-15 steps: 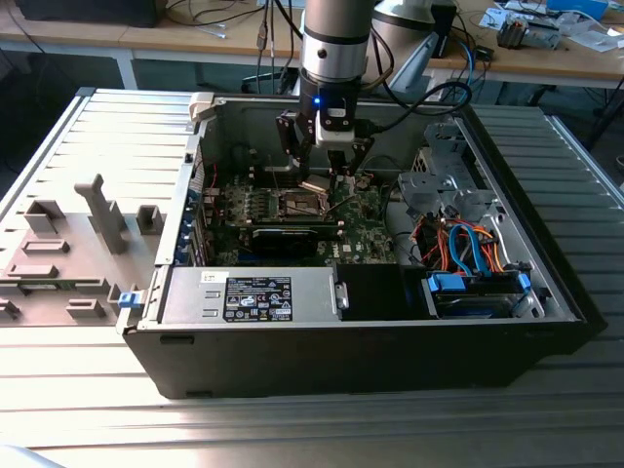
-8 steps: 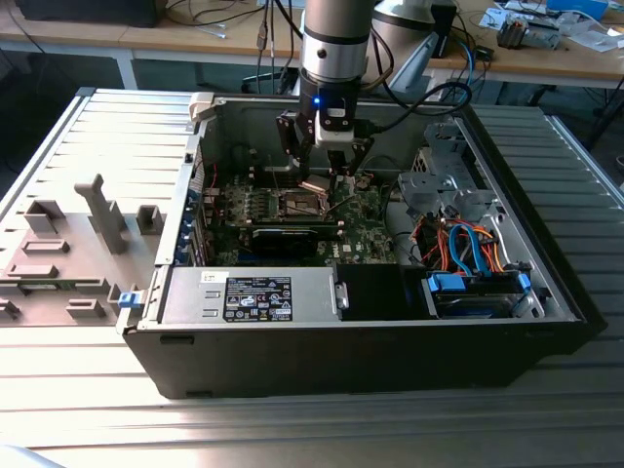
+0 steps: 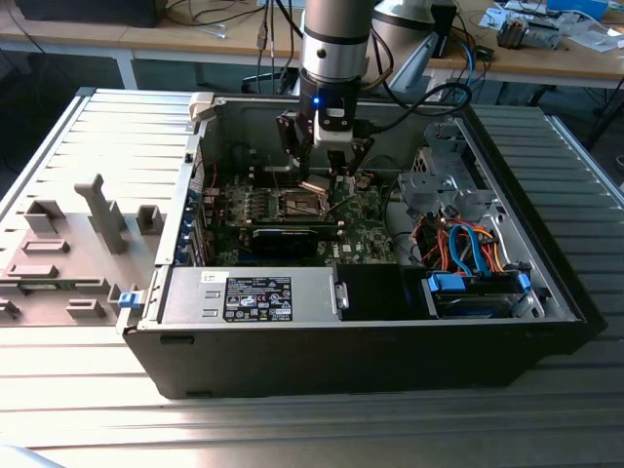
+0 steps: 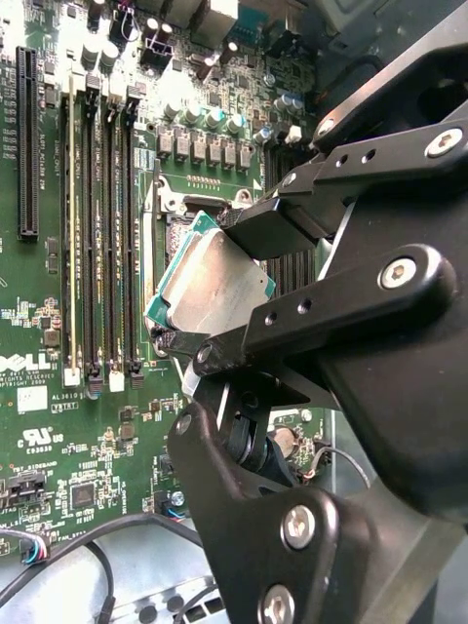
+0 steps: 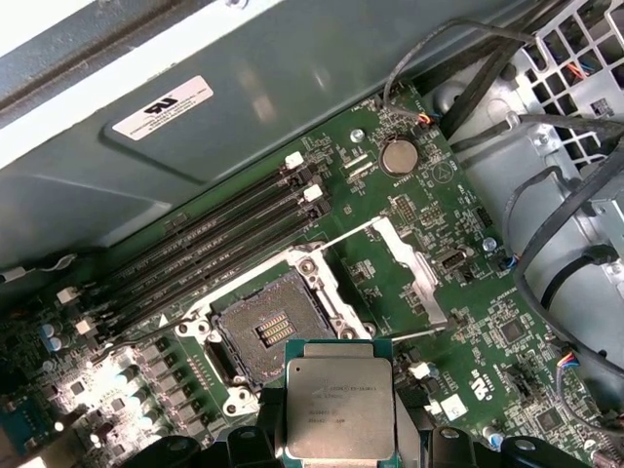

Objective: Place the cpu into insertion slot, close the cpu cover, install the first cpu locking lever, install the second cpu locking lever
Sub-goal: 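Place the cpu into insertion slot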

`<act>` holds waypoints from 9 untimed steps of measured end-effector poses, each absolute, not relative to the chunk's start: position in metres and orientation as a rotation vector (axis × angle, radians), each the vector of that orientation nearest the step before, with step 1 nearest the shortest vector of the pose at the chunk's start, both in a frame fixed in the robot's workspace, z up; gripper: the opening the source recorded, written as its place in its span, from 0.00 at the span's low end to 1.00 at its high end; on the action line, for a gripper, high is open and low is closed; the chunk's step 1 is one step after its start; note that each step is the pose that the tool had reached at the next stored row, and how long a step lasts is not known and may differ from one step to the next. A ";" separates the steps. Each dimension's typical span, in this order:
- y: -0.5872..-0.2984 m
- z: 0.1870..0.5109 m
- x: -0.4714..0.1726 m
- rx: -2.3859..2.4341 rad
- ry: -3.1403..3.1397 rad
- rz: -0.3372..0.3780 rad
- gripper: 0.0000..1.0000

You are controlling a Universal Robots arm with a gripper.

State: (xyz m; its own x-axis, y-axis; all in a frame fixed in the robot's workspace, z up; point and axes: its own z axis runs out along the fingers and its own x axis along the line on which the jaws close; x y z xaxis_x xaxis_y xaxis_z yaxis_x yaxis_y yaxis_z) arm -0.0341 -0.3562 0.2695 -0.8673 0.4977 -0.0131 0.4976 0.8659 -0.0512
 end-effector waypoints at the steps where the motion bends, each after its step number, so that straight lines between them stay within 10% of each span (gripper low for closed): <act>1: -0.356 0.269 -0.034 -0.811 -3.033 0.083 0.54; 9: -0.356 0.269 -0.034 -0.825 -3.030 0.084 0.54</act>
State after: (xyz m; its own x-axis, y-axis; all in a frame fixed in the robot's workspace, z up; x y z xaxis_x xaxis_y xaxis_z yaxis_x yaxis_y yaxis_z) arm -0.0341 -0.3563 0.2694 -0.8621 0.5066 -0.0135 0.5066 0.8606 -0.0518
